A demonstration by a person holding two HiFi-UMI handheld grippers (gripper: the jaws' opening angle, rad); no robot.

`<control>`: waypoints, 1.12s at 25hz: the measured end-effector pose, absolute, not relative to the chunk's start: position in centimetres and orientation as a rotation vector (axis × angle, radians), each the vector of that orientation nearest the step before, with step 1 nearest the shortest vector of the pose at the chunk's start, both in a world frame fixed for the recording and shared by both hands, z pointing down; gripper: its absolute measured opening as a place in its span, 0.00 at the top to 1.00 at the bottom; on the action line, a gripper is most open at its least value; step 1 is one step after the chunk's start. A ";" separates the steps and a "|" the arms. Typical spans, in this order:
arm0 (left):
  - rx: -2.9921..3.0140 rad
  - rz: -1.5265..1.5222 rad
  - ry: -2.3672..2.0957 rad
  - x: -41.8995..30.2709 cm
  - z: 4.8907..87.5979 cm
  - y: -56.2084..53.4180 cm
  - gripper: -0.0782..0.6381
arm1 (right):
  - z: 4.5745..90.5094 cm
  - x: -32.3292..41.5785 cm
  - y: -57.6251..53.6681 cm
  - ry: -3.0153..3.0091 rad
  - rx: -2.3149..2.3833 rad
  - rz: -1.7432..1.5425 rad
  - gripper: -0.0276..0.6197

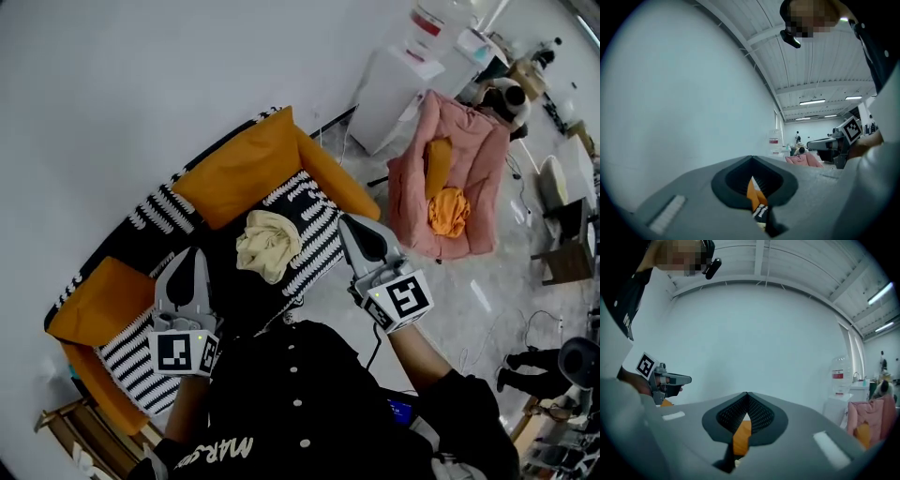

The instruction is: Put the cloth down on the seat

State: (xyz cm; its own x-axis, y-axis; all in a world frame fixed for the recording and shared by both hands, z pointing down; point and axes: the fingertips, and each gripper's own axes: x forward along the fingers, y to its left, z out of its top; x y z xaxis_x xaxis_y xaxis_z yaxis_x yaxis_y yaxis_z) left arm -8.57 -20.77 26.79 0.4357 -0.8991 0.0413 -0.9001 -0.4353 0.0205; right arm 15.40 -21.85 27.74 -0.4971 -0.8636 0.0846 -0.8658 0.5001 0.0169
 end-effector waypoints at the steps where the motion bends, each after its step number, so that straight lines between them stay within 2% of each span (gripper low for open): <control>1: 2.632 0.037 -1.645 -8.4 26.7 -20.8 0.89 | 27.4 15.9 -21.6 -2.643 1.547 0.035 0.91; 12: 2.658 0.027 -1.670 -8.3 25.6 -21.1 0.89 | 26.8 19.8 -20.6 -2.547 1.701 -0.021 0.91; 28: 2.597 0.074 -1.797 -11.1 26.0 -20.7 0.89 | 26.5 21.8 -19.9 -2.495 1.793 -0.112 0.92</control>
